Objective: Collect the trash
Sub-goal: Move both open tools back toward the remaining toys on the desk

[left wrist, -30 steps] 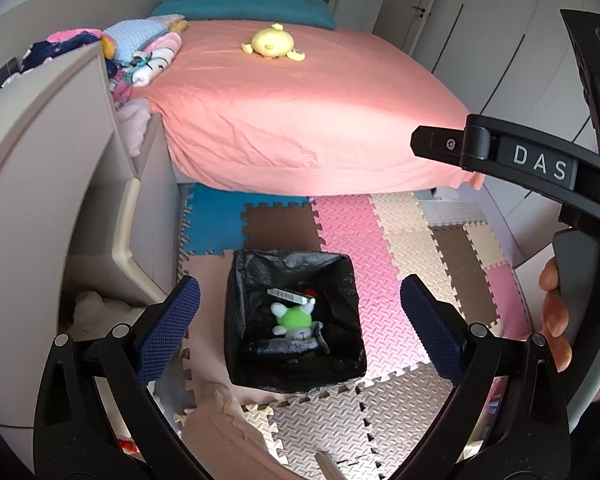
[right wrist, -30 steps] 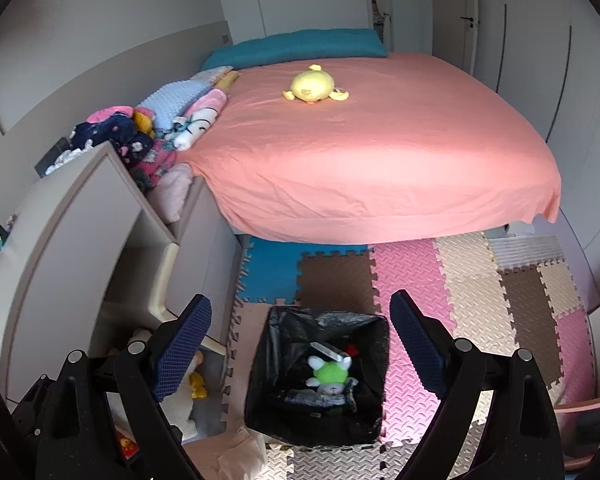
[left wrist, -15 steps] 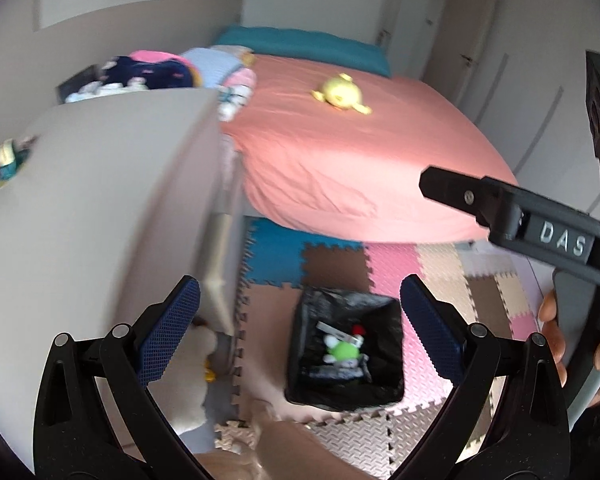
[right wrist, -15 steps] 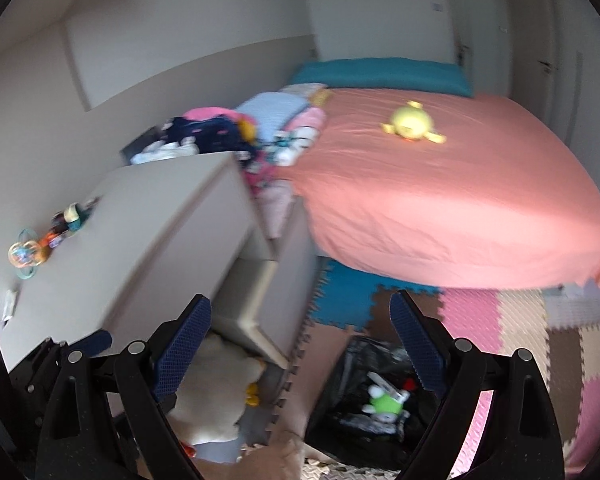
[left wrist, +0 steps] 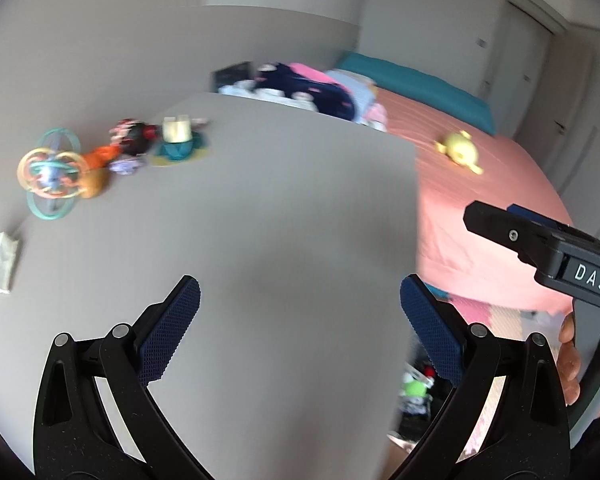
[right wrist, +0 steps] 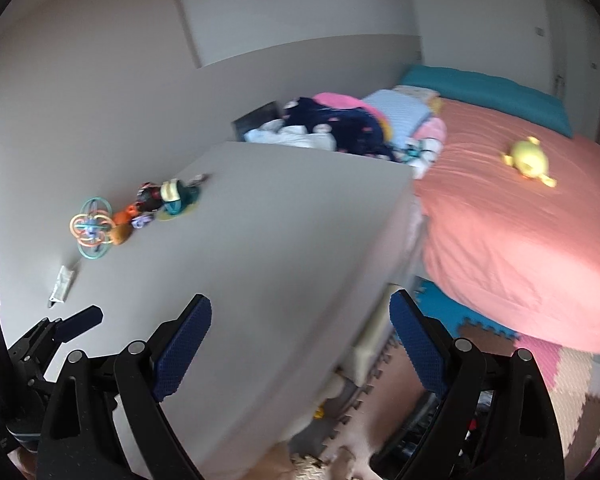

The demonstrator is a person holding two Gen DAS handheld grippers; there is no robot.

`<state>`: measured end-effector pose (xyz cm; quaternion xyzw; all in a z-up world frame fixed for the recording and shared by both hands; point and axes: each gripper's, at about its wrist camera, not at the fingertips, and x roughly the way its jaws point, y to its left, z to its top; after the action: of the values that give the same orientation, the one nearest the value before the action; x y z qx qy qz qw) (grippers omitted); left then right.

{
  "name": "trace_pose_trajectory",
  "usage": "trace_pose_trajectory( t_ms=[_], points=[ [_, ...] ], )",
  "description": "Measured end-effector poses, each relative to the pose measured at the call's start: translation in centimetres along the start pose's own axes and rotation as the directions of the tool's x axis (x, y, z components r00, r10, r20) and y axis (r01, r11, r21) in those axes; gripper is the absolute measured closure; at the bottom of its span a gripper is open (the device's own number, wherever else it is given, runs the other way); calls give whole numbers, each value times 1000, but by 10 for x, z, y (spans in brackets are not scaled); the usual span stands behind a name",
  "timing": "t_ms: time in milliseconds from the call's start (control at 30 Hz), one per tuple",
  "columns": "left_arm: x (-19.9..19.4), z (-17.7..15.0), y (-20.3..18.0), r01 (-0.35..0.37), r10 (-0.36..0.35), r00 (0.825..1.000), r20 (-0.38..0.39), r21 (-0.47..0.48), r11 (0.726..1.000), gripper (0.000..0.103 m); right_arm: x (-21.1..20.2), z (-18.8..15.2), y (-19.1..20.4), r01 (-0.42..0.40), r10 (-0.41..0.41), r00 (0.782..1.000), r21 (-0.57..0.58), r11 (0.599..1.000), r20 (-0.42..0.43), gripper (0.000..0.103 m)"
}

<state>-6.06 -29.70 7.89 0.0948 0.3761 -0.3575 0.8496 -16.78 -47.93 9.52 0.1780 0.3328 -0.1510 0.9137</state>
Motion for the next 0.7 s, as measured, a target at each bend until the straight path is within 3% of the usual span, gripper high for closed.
trace_pose_trajectory(
  t_ms=[267, 433, 700],
  points=[
    [6, 20, 101, -125, 130, 991, 14, -167, 978, 6, 60, 26, 67, -76, 73, 996, -71, 995, -47, 12],
    [9, 36, 160, -199, 213, 977, 20, -284, 938, 6, 97, 43, 103, -110, 102, 992, -108, 988, -78, 12],
    [18, 60, 226, -264, 290, 957, 17, -363, 894, 6, 162, 73, 153, -129, 114, 988, -155, 979, -106, 12]
  ],
)
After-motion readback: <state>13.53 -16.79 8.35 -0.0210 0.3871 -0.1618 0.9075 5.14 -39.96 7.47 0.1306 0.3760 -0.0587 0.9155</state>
